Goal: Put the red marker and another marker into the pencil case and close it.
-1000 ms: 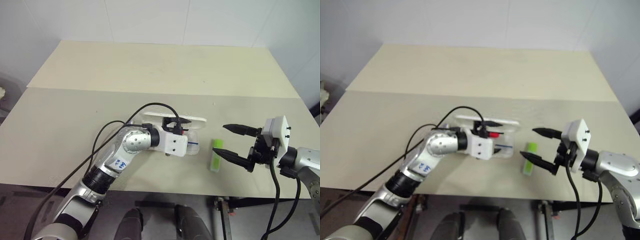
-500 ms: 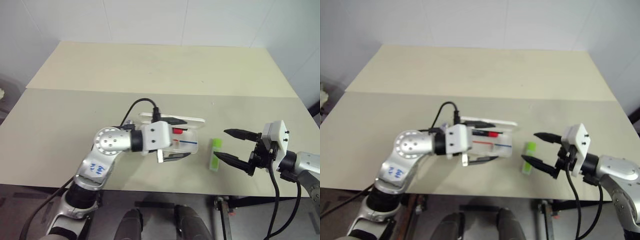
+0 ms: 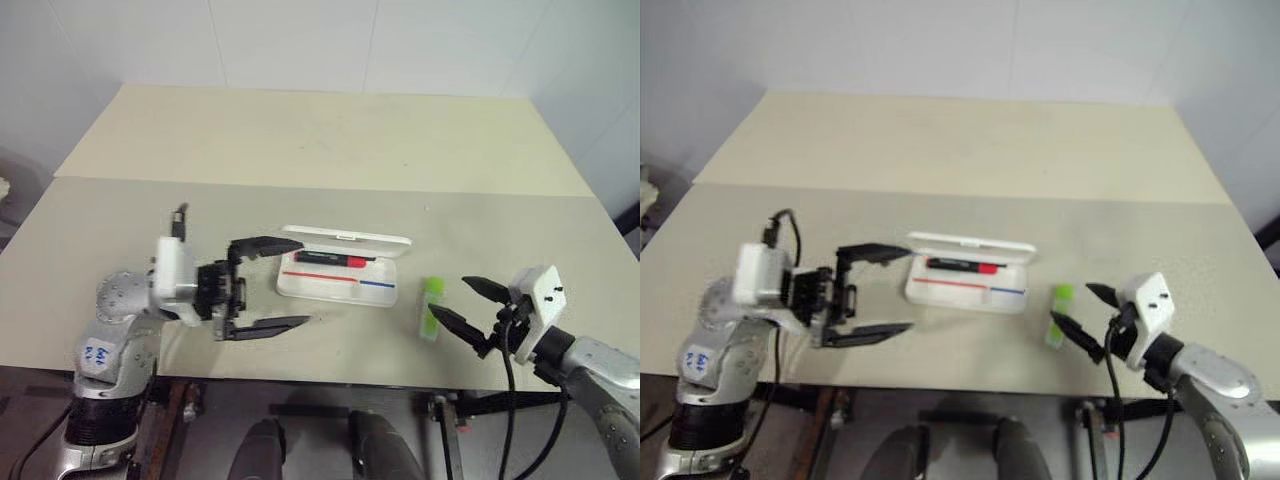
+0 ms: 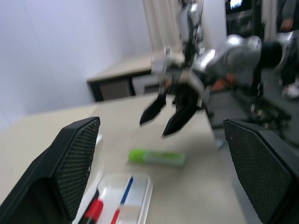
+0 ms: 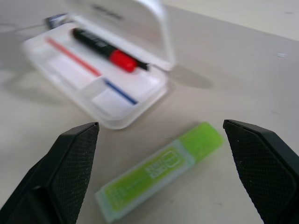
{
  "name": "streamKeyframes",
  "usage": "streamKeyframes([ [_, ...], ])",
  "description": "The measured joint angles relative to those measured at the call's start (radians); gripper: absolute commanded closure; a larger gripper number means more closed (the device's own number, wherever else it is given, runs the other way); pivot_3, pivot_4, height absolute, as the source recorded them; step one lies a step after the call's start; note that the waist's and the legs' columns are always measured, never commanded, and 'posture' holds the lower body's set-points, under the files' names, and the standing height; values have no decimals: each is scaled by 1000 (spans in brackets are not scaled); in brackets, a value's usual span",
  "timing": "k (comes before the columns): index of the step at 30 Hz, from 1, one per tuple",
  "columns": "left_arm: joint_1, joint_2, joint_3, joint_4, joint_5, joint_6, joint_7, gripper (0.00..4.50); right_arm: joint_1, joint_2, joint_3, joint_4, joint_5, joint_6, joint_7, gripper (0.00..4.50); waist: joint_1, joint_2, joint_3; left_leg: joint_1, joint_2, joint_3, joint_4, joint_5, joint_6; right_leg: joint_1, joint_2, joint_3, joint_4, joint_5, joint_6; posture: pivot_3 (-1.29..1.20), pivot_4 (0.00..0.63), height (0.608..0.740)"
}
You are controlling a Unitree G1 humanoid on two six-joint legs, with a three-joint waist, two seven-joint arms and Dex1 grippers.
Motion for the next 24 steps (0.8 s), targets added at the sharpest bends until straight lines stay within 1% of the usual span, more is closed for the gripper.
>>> streamKeyframes([
  [4, 28, 58, 48, 75, -40, 4, -88, 37, 1, 43, 35, -64, -12, 64, -102, 0, 0, 0, 0, 5, 1, 1, -2, -1, -1, 4, 0, 1, -3, 0, -2, 0, 150, 740],
  [7, 43, 68, 59, 99, -73, 17, -127, 37, -1, 69, 63, -93, -11, 114, -159, 0, 0, 0, 0, 4, 1, 2, -6, -1, -2, 4, -1, 1, -7, 0, -3, 0, 150, 740],
  [10, 44, 81, 74, 106, -98, 21, -155, 37, -1, 76, 74, -111, -10, 161, -195, 0, 3, 0, 0, 4, 1, 4, -13, -1, -1, 3, -2, 1, -11, 0, -4, 0, 150, 740],
  [13, 42, 86, 100, 144, -127, 30, -171, 37, 3, 79, 74, -111, -16, 195, -226, 0, 3, -1, -1, 4, 1, 3, -17, -2, -1, 1, -2, 0, -11, -2, -4, 0, 150, 740],
  [20, 40, 125, 138, 218, -172, 58, -260, 37, 1, 117, 92, -86, -29, 248, -288, 0, 0, -1, -1, 5, 2, 3, -18, -4, -1, 0, -1, -1, -9, -5, -4, 0, 150, 740],
  [24, 30, 163, 154, 272, -180, 76, -265, 37, -7, 133, 94, -73, -30, 275, -303, 0, -1, -1, -1, 5, 2, 3, -17, -4, -1, 0, -1, -1, -9, -4, -4, 0, 150, 740],
])
